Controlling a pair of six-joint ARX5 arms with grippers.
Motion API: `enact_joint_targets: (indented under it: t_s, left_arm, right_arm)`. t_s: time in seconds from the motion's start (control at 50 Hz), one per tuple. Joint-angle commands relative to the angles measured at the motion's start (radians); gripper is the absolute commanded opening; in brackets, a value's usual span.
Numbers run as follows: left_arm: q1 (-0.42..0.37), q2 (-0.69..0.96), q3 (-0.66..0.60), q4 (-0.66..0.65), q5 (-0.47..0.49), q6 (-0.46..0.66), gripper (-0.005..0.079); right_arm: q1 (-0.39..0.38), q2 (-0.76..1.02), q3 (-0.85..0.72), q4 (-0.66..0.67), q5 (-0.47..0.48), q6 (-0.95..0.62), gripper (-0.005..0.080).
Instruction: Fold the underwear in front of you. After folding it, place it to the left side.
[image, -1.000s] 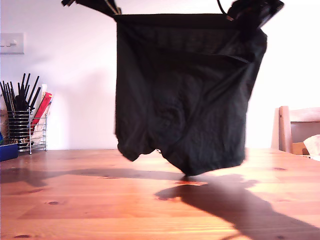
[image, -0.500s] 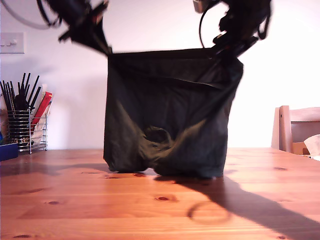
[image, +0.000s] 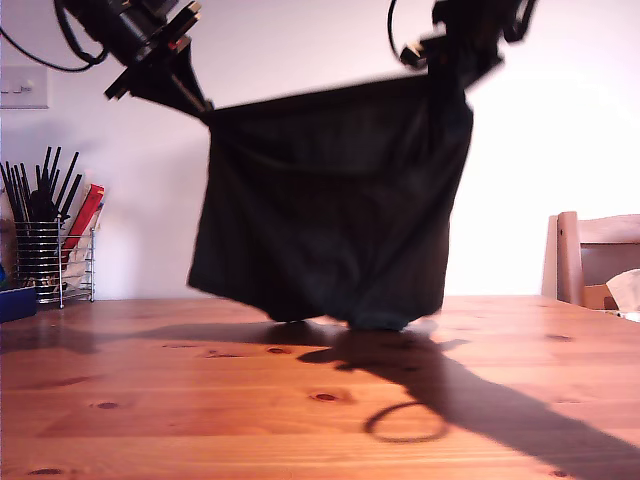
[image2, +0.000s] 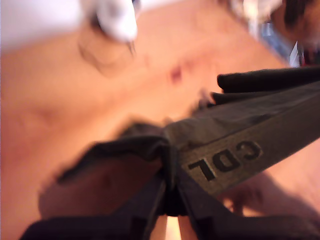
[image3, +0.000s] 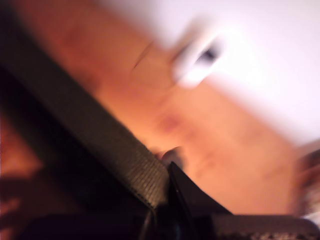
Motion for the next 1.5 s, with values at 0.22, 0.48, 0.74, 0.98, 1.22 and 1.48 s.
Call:
enact_joint_targets:
  t_s: [0.22, 0.48, 0.74, 0.98, 1.22, 1.48]
  left_arm:
    - [0.027, -0.002, -0.29, 0.015, 0.015, 0.037, -0.0021]
    - [0.024, -0.003, -0.402, 0.009, 0.028, 0.055, -0.0021]
    - [0.017, -0.003, -0.53, -0.006, 0.027, 0.076, -0.0021]
    - [0.01, -0.056, -0.758, 0.11, 0.014, 0.067, -0.0021]
    - [0.01, -0.153, -0.877, 0.119, -0.036, 0.056, -0.0021]
    - [-0.003, -0.208, -0.93, 0.067, -0.084, 0.046, -0.0021]
  right_arm:
    - [-0.013, 0.067, -0.031, -0.152, -0.106, 0.051, -0.0013]
    - [-0.011, 0.067, -0.155, -0.193, -0.158, 0.081, -0.0014]
    - [0.027, 0.067, -0.298, -0.136, -0.174, 0.103, -0.0013]
    - [0.049, 0.067, -0.387, -0.129, -0.192, 0.122, -0.0013]
    - [0.069, 0.067, -0.482, -0.106, -0.217, 0.122, -0.0014]
    - [0.08, 0.067, -0.509, -0.103, -0.226, 0.129, -0.0013]
